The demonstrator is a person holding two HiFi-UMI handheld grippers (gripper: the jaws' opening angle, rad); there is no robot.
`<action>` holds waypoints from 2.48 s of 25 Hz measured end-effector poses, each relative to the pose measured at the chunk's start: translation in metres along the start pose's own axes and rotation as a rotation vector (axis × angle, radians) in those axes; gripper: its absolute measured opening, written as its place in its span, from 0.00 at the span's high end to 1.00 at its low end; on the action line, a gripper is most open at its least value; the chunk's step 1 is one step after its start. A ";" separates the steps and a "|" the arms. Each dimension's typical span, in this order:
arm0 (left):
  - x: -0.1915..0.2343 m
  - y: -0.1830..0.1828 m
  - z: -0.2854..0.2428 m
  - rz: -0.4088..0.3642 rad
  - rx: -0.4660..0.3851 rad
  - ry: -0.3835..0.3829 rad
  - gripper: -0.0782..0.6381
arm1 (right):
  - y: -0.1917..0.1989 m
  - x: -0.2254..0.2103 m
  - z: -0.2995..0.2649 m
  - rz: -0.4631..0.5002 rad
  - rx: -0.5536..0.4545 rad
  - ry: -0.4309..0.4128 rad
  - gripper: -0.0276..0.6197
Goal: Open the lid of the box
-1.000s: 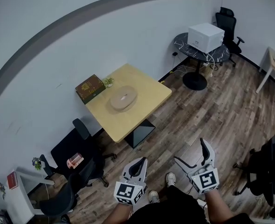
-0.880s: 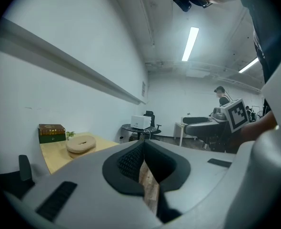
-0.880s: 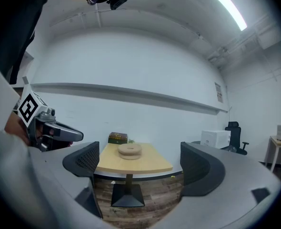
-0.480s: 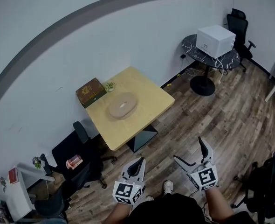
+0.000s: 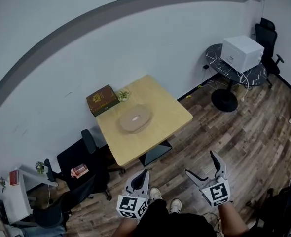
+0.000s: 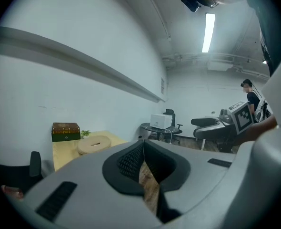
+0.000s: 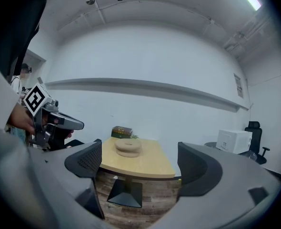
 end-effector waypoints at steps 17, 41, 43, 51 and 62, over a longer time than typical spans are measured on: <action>0.096 0.007 -0.051 0.061 0.020 -0.148 0.86 | -0.015 -0.010 -0.162 0.007 0.026 -0.212 0.22; 0.242 -0.010 -0.111 0.118 0.010 -0.198 0.86 | -0.070 0.023 -0.370 0.169 0.131 -0.462 0.21; 0.247 -0.012 -0.114 0.128 0.010 -0.196 0.86 | -0.067 0.026 -0.379 0.189 0.161 -0.485 0.21; 0.260 -0.020 -0.124 0.143 -0.004 -0.219 0.86 | -0.058 0.028 -0.421 0.351 0.325 -0.628 0.24; 0.263 0.001 -0.132 0.213 -0.004 -0.349 0.86 | -0.026 0.049 -0.469 0.618 0.602 -0.974 0.27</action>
Point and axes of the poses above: the fingertips, and each gripper's own axes: z backward along the fingers, x to its left, y out of its underside, the point moved 9 cm from there along z, backward along the fingers, and after that the axes turned 4 degrees about -z, right-handed, at the moved point
